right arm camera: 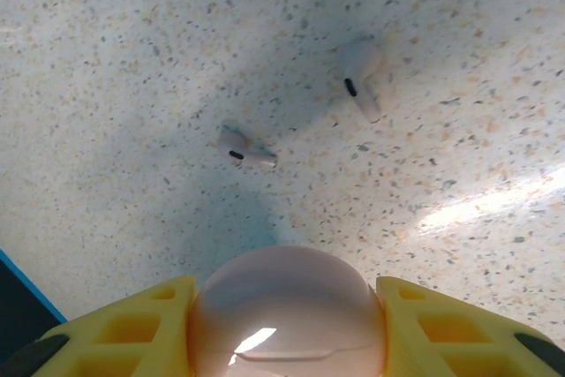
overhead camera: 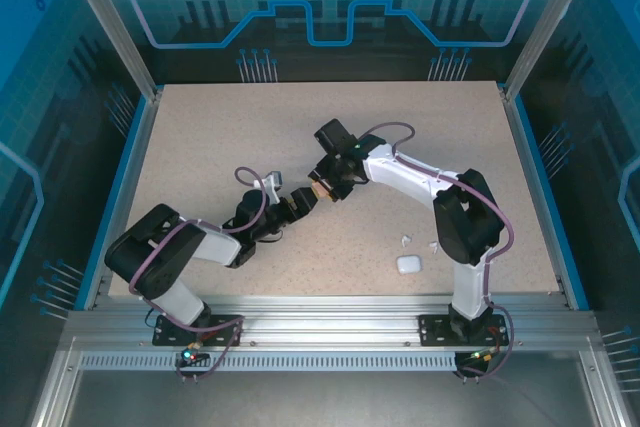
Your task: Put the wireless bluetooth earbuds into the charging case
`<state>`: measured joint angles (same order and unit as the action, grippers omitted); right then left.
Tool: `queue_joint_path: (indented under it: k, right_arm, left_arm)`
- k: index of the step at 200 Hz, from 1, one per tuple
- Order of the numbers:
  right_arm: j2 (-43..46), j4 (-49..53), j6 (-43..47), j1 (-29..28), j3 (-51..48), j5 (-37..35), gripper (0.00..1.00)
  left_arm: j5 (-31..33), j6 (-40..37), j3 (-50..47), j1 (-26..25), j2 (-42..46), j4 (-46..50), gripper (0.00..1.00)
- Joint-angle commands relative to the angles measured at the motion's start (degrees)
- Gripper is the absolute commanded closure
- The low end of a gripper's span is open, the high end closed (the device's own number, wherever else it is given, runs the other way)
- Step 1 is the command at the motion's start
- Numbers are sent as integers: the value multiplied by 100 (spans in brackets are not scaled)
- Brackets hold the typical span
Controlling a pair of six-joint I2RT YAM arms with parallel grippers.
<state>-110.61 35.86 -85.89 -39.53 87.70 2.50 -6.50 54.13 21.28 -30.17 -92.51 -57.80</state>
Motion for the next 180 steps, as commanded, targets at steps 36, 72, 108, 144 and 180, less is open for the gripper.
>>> queue_joint_path:
  k: [36, 72, 108, 144, 180]
  right_arm:
    - [-57, 27, -95, -186, 190, 84, 62]
    - [-48, 18, -99, -213, 168, 94, 62]
    - [-56, -8, -95, -237, 162, 119, 62]
    - [-50, -21, -95, -246, 142, 128, 62]
    - [-55, -33, -102, -259, 150, 138, 62]
  left_arm:
    - [81, -14, 186, -40, -164, -309, 27]
    - [113, -51, 257, -33, -171, -276, 35]
    - [117, -85, 311, -39, -206, -266, 44]
    - [127, -86, 340, -41, -241, -267, 53]
    - [148, -91, 350, -41, -250, -241, 58]
